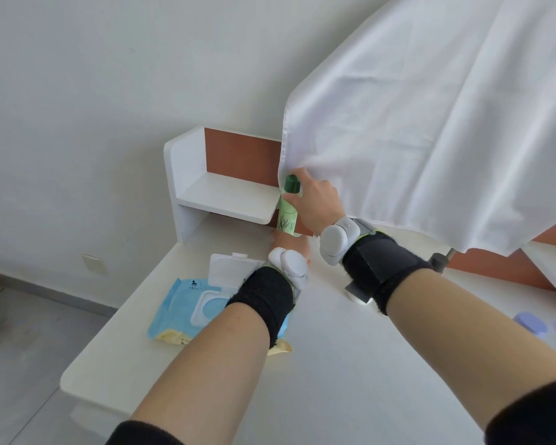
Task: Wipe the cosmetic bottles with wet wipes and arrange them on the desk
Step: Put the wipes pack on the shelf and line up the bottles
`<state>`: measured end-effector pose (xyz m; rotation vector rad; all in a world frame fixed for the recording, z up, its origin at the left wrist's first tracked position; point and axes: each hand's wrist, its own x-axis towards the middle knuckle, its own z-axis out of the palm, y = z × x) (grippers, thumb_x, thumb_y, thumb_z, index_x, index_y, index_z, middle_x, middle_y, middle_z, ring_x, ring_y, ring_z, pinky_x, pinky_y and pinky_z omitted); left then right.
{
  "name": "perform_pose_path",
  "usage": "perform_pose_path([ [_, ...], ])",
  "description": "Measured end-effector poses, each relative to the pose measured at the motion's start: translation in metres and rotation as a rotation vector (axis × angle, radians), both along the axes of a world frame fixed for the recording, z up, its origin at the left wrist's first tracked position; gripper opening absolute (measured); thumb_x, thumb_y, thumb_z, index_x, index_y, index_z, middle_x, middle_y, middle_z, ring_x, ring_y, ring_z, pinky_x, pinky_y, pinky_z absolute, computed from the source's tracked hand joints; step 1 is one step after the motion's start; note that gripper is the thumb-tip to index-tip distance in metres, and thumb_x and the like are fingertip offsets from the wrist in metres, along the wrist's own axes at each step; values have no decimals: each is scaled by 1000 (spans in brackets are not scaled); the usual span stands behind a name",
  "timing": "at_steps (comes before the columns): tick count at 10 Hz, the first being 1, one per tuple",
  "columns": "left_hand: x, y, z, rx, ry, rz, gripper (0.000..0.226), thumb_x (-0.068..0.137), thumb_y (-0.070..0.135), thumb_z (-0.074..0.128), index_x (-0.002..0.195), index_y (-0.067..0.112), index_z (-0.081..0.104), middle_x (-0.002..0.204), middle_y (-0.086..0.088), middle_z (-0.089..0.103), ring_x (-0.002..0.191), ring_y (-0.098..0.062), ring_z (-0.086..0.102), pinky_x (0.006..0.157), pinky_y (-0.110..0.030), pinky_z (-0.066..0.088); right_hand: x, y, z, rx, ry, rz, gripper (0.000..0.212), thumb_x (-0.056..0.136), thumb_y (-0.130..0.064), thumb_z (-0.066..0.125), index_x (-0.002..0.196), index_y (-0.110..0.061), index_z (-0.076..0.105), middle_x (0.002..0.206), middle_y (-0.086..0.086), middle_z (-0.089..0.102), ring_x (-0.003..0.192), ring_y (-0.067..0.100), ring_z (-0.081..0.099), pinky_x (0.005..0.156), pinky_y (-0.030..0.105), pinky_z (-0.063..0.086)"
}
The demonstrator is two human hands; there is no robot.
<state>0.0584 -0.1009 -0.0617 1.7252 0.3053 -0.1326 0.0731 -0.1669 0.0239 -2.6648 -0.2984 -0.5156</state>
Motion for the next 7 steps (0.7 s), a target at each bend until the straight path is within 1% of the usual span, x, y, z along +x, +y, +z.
perform_pose_path([
  [1,1,-3,7,-294,102,58,40,94,24,50,127,3,52,113,-3,62,73,-10,63,78,-29,57,-13,-3,5,-12,-24,-26,57,98,-33,52,150,-25,28,98,13,61,89,36,57,70,34,38],
  [2,-34,2,31,319,-111,-274,12,93,10,50,89,1,57,97,0,60,83,-19,55,61,-24,32,-23,-5,10,86,-27,-68,48,98,-32,49,143,-21,38,95,12,63,94,36,57,73,35,39],
  [3,-51,11,56,-14,-76,-185,14,89,15,59,91,3,67,88,-10,68,83,-24,65,68,-27,50,-38,-5,12,211,-3,-112,37,98,-33,42,132,-20,49,102,14,67,99,36,58,75,36,39],
  [4,-62,18,69,-187,-141,-7,19,91,2,47,76,5,58,71,-12,60,63,-31,60,83,-48,57,-57,-6,19,299,-19,-122,31,99,-29,39,124,-17,54,97,14,67,94,35,58,74,36,40],
  [5,-81,42,77,-68,-337,-4,14,91,5,50,79,7,58,74,-13,62,58,-30,60,64,-42,59,-81,-1,17,317,86,-123,26,95,-23,43,113,-18,61,102,11,68,93,33,61,78,36,48],
  [6,-94,73,72,355,-445,52,14,92,23,54,91,15,65,98,-4,69,91,-26,61,75,-29,45,-106,9,8,216,227,-4,23,93,-24,49,101,-18,69,96,6,68,88,27,61,76,33,48],
  [7,-106,94,68,649,-334,64,30,94,30,43,106,14,65,108,-5,66,102,-32,57,88,-33,46,-118,18,-3,227,302,68,20,94,-28,50,88,-19,67,88,4,66,83,26,62,73,34,50],
])
